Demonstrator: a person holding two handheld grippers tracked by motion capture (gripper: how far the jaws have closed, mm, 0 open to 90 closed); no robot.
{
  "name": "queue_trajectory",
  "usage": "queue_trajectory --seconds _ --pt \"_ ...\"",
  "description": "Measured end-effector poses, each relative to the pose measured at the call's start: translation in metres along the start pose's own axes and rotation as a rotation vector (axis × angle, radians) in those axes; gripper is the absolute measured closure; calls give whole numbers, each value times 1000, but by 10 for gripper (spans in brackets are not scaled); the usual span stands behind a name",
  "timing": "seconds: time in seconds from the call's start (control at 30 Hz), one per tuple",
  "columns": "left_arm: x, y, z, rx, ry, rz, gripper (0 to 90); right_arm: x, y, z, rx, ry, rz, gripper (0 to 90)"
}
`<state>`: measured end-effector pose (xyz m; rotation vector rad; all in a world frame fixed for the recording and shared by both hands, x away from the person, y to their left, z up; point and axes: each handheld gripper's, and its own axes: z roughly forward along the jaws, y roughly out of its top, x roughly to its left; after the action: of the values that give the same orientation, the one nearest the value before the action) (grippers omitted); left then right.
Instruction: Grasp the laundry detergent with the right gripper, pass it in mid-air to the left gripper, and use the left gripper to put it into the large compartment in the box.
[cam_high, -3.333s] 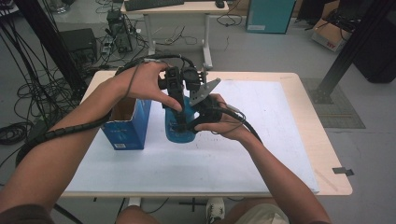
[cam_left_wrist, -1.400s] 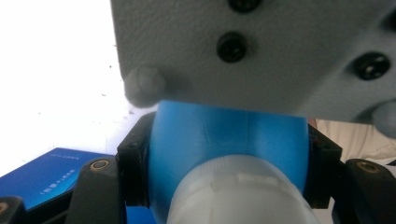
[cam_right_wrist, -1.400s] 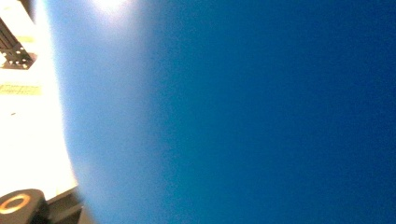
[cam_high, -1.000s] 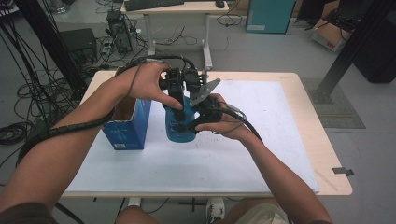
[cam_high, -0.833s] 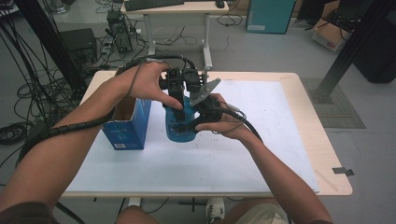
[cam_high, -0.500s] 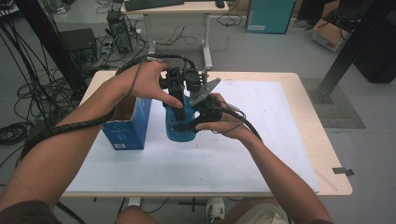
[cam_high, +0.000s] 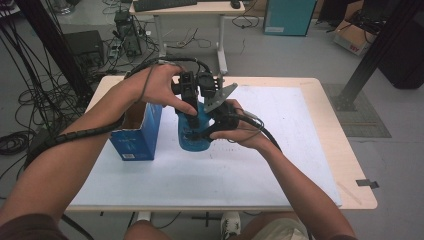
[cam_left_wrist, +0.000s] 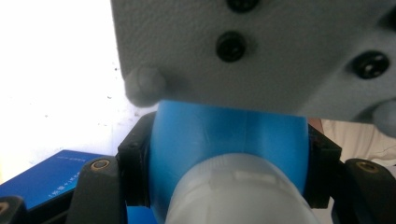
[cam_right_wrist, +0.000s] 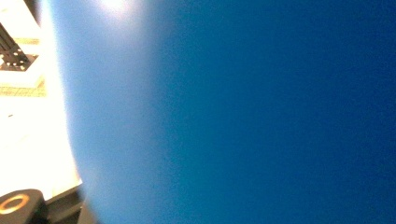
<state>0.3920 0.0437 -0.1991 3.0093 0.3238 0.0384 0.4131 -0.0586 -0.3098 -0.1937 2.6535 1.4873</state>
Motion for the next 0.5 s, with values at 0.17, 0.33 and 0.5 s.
queue_trajectory --seconds 0.17,0.33,0.5 --pt "-1 -1 -1 -10 3 1 367 0 0 0 -3 0 -1 432" --pt "0 -1 -1 1 -1 2 370 0 1 0 -4 8 1 431" --pt "0 -2 0 4 -1 -1 371 -1 0 1 -6 13 2 429"
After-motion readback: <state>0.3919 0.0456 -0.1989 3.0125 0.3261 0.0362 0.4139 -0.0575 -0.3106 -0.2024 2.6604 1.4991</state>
